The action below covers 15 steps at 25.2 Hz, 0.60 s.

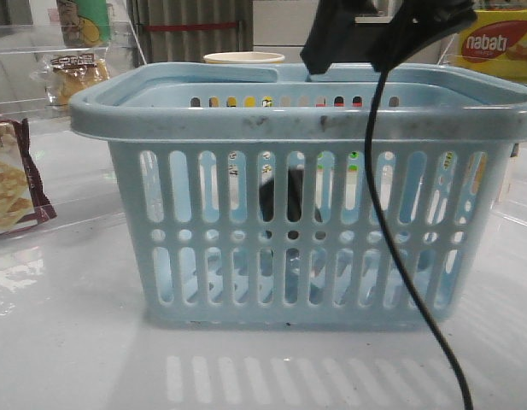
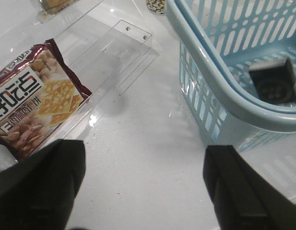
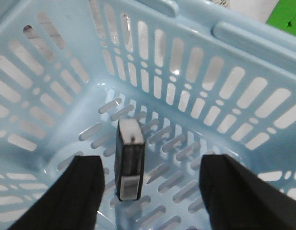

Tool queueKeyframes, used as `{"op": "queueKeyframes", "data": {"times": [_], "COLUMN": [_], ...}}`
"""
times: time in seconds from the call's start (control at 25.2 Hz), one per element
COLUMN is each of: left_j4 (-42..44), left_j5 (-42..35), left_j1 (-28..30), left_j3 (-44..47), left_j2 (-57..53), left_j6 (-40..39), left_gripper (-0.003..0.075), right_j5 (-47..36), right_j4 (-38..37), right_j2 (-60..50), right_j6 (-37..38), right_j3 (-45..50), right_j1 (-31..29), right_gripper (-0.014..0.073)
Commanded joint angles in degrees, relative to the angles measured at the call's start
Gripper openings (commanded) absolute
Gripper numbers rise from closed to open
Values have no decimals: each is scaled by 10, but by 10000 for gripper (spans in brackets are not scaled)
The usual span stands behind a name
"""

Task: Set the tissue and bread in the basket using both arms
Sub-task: 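Carry the black packet over the basket and open the right gripper, then reach the left gripper to the wrapped yellow pastry and grasp it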

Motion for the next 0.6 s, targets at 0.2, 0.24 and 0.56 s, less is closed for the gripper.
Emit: {"op": "queueKeyframes", "data": {"times": [0.2, 0.24, 0.56], "left_j4": [-7, -7, -7], "left_j5": [-38, -38, -39], "left_j1": [-5, -5, -5], "left_j3": [-17, -17, -17], "left_j2": [-1, -1, 0], "left_j6": [-1, -1, -1], "left_gripper": [560, 560, 560], "right_j5": [18, 22, 33], "right_j4": [-60, -66, -87], "right_j2": [-171, -191, -337], "right_j6": [-9, -9, 39], "right_j3": [34, 51, 176], "right_j1": [0, -1, -2], "right_gripper": [517, 517, 517]}}
